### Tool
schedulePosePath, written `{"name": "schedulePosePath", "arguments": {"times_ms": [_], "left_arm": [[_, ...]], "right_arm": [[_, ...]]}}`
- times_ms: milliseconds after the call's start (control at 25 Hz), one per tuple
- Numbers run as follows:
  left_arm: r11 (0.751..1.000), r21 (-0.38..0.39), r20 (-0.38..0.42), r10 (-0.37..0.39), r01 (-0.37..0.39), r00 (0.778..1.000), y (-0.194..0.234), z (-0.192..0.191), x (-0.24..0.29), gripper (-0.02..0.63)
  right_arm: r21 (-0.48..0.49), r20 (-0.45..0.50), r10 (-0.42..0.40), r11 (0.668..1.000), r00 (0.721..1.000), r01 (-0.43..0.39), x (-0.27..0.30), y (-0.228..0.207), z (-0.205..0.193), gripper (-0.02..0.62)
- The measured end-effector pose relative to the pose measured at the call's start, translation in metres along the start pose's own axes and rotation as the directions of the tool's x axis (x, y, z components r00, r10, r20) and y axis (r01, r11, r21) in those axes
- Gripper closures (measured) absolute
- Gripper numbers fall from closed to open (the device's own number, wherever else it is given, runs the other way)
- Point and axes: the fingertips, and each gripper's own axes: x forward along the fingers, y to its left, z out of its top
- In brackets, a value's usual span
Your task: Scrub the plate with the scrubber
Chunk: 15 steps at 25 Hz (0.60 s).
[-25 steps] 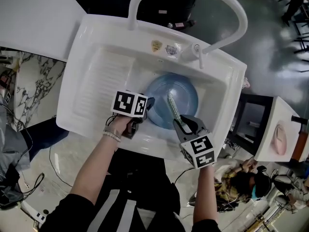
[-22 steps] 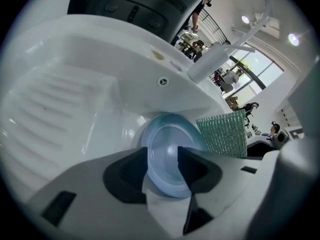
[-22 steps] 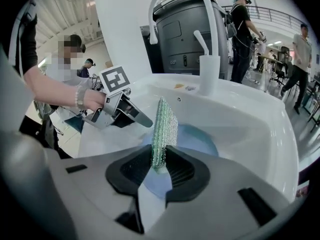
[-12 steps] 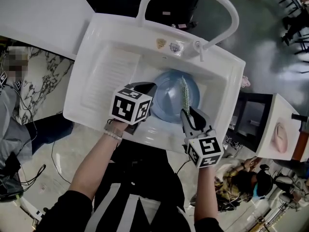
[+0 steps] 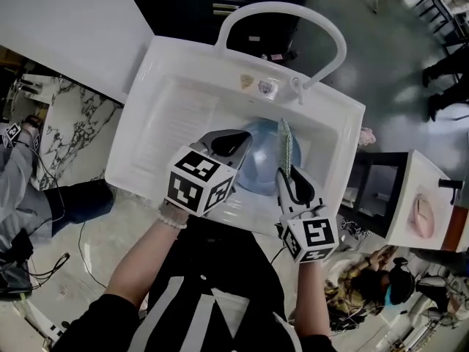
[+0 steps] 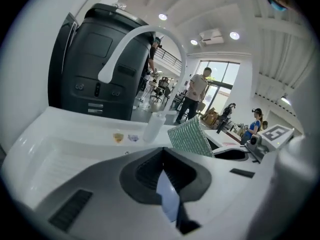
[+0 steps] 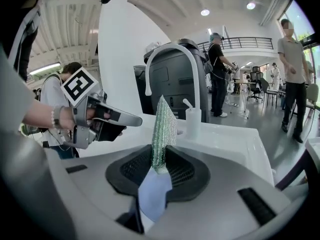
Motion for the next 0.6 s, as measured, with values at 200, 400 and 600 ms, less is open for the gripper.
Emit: {"name": "schedulePosePath", "arguments": {"times_ms": [200,400,600], "left_arm": [[0.998,0.067,0.073,0.009,-0.014,0.997,-0.013,0.026,-0.018,0.606],[0.995,0.097,0.134,0.006,-0.02,0.991,-0.024,0.044,-0.039,0.606],[0.994,0.107,0.167,-0.002,-0.016,0.986,-0.028,0.053,-0.054,0.607]], "right_arm": [[-0.003,0.059,-0.017,1.0,0.998,0.018,-0.012,0.0,0.02,0.505],[0.0,0.109,-0.028,1.0,0.994,0.028,-0.021,0.004,0.035,0.505],[-0.011,0.136,-0.024,1.0,0.99,0.026,-0.025,0.012,0.047,0.505]]}}
